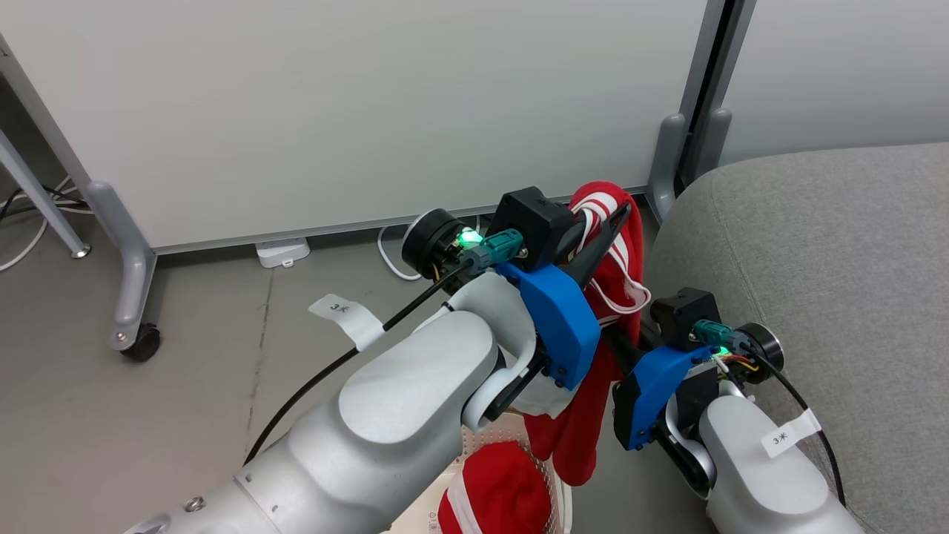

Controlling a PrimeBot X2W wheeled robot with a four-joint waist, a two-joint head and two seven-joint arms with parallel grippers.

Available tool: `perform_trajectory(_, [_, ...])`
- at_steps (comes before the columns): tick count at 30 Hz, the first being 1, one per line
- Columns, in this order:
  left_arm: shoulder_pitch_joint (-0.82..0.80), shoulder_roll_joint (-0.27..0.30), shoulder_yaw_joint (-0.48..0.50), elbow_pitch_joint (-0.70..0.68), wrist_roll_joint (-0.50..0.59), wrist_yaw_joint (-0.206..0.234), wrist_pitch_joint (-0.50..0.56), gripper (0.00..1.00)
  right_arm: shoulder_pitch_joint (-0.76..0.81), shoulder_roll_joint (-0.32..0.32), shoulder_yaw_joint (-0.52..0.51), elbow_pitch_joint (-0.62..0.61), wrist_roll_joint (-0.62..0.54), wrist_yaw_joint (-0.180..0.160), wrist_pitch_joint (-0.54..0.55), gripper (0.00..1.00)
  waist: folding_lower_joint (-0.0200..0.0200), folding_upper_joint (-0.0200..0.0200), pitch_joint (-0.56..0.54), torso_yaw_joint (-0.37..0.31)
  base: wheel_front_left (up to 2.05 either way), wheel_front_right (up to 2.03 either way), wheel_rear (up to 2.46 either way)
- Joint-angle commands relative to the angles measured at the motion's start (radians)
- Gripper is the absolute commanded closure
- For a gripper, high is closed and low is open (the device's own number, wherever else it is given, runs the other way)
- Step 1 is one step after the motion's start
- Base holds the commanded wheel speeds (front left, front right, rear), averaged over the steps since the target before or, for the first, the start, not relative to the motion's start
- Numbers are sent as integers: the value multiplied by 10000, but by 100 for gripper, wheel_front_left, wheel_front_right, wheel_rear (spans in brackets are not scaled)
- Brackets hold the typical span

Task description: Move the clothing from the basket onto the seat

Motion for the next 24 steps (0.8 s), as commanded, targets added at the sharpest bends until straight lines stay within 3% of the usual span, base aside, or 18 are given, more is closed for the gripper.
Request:
perform_trajectory(1, [-93,5,0,49,-58,18,-13,100,-160,23,34,43,71,5,-63,100,0,0,-14,-21,0,0,0])
perform_trajectory(8, [-25,7,29,239,-261,-22,-78,100,-305,32,73,348,255,5,-207,100,0,0,-32,-95,0,0,0])
perform_trajectory(11, [-29,5,-52,348,-214,51,-105,36,-355,40,76,440,295,5,-273,100,0,0,-32,-104,0,0,0])
perform_trajectory(12, [-26,7,-68,381,-202,55,-133,8,-369,41,71,465,306,5,-294,100,0,0,-31,-107,0,0,0])
perform_trajectory(13, [2,7,-87,420,-201,62,-162,0,-374,45,57,488,318,5,-305,100,0,0,-29,-109,0,0,0])
perform_trajectory(24, [873,186,-35,828,-351,50,-1088,0,-510,-1,-357,639,275,5,-594,100,0,0,49,-85,0,0,0])
